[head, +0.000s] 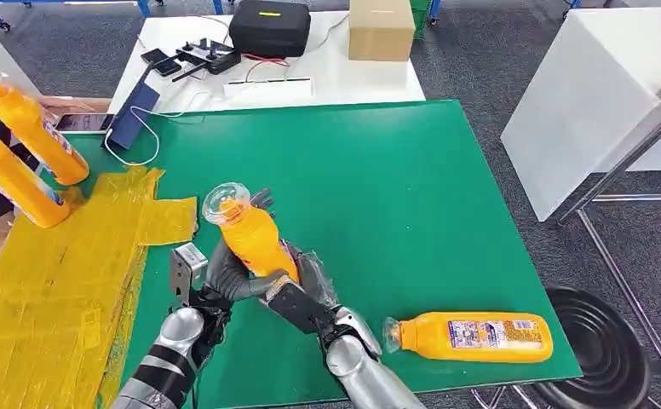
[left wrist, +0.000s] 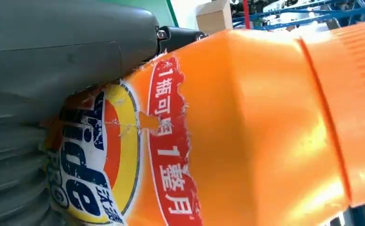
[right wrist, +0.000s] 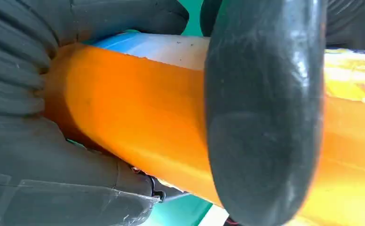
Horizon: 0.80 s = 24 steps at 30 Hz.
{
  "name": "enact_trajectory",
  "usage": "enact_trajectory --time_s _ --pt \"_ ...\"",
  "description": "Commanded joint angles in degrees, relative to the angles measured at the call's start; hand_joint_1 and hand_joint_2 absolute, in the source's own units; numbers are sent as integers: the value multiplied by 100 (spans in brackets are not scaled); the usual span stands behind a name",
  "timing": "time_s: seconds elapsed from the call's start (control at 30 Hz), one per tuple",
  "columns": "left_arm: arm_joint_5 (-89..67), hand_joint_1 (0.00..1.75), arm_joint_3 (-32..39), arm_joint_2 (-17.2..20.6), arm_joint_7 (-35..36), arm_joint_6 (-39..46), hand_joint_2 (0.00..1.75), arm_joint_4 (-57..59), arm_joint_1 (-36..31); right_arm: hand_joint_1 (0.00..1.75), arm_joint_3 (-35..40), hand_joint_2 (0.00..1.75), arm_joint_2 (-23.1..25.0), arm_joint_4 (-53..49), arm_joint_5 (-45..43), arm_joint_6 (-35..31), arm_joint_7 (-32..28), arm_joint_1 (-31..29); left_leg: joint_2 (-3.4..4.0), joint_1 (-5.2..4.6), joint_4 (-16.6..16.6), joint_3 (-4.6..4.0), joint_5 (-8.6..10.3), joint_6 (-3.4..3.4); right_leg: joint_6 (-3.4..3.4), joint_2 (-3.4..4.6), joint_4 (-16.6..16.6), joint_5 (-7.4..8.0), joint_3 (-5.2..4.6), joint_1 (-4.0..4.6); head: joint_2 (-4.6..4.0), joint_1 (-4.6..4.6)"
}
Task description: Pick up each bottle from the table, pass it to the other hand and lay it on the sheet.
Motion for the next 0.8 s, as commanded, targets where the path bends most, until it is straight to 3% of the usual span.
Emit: enact_trajectory --time_s 0.03,0.2,0.47,0.53,0.8 --pt "-6 0 -83 51 78 25 175 480 -404 175 568 175 1 451 85 73 -69 -98 -4 5 -2 10 -4 -7 -4 3 -3 -4 11 4 0 0" --pt "-3 0 -63 37 77 40 175 515 -434 175 976 175 48 503 279 179 -72 -63 -8 12 3 20 -11 -12 -8 4 -1 -10 23 10 0 -2" --pt "108 0 38 -37 13 79 175 429 -400 175 1356 175 54 822 334 -272 18 -154 -12 14 4 21 -11 -12 -7 1 -2 -10 24 12 0 0" --pt "153 175 106 -70 5 148 175 324 -341 175 1320 175 23 766 342 -333 22 -119 -12 15 5 22 -13 -13 -7 0 -1 -12 26 13 0 0" --pt "255 175 378 -153 -45 802 175 -196 -120 175 914 175 -149 395 210 -553 5 113 -18 14 5 19 -13 -11 -5 -6 -2 -13 25 13 0 -2"
